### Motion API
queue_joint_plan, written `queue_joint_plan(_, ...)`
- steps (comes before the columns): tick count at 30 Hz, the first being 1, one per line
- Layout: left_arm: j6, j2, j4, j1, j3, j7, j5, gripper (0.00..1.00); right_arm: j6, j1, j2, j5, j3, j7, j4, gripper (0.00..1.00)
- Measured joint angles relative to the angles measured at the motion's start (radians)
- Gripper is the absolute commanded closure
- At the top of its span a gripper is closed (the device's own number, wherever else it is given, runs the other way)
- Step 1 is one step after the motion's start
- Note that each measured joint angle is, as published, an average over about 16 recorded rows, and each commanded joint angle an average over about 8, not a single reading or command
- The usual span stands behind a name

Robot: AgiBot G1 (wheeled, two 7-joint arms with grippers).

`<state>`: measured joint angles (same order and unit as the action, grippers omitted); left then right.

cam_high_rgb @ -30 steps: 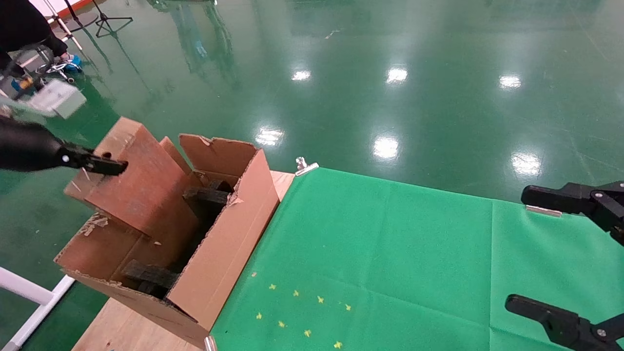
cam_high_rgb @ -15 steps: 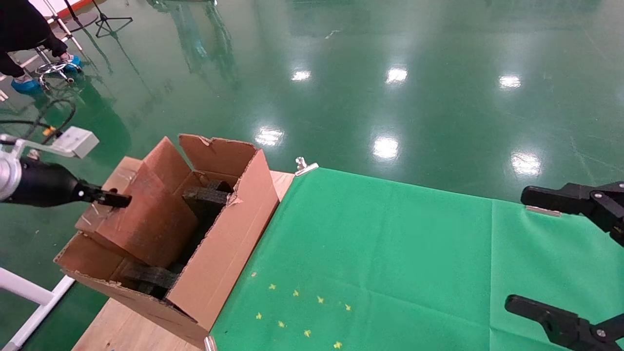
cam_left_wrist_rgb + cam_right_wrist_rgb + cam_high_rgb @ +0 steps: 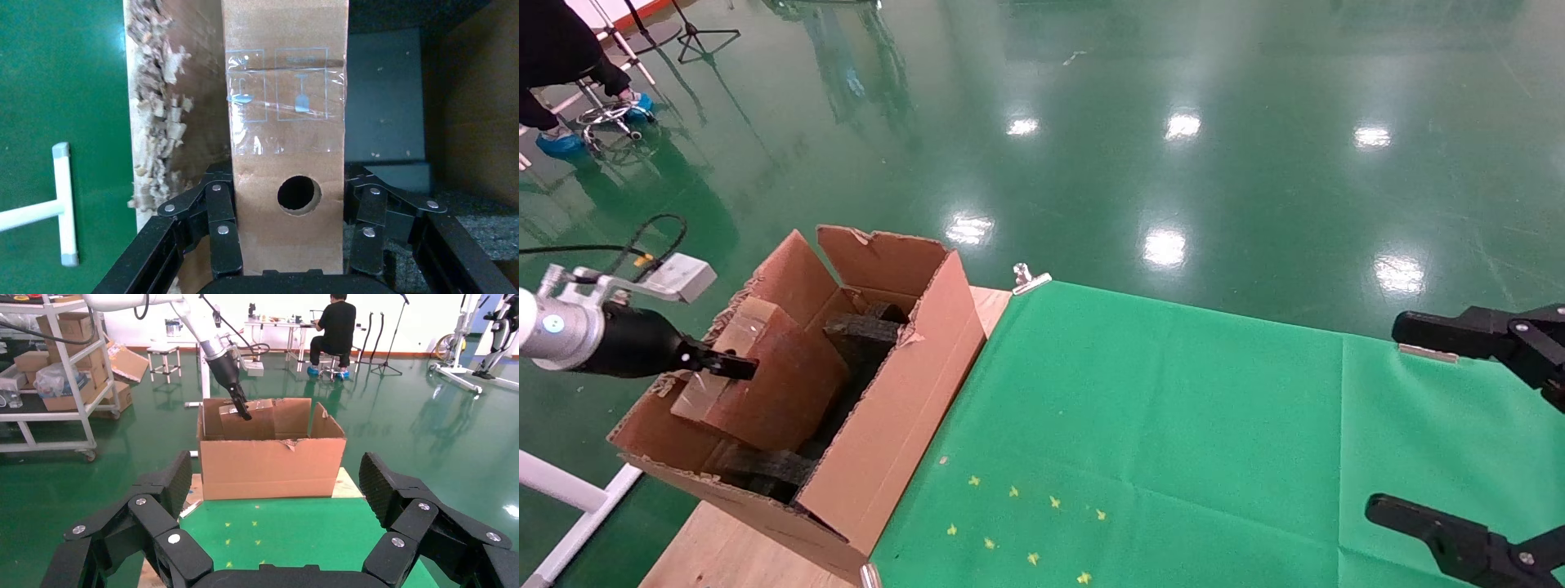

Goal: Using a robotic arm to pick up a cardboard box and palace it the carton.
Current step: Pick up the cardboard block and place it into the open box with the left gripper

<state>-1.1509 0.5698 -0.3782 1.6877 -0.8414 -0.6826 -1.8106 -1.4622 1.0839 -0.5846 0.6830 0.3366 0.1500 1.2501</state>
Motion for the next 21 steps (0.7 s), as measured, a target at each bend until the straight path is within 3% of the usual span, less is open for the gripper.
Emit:
queue_joint_plan(5,0.009,0.018,0.042,-0.001,-0.002,0.022,0.000,0.08,0.000,0.000,0.000,0.000,0.000,0.000,0.000,0.00)
queue_joint_plan(6,0.010,0.021,0.048,-0.001,-0.002,0.025,0.000,0.00,0.000,0.000,0.000,0.000,0.000,0.000,0.000,0.00)
queue_joint_plan(21,0.008,0.023,0.054,0.001,-0.002,0.029,-0.002,0.00,0.000,0.000,0.000,0.000,0.000,0.000,0.000,0.00)
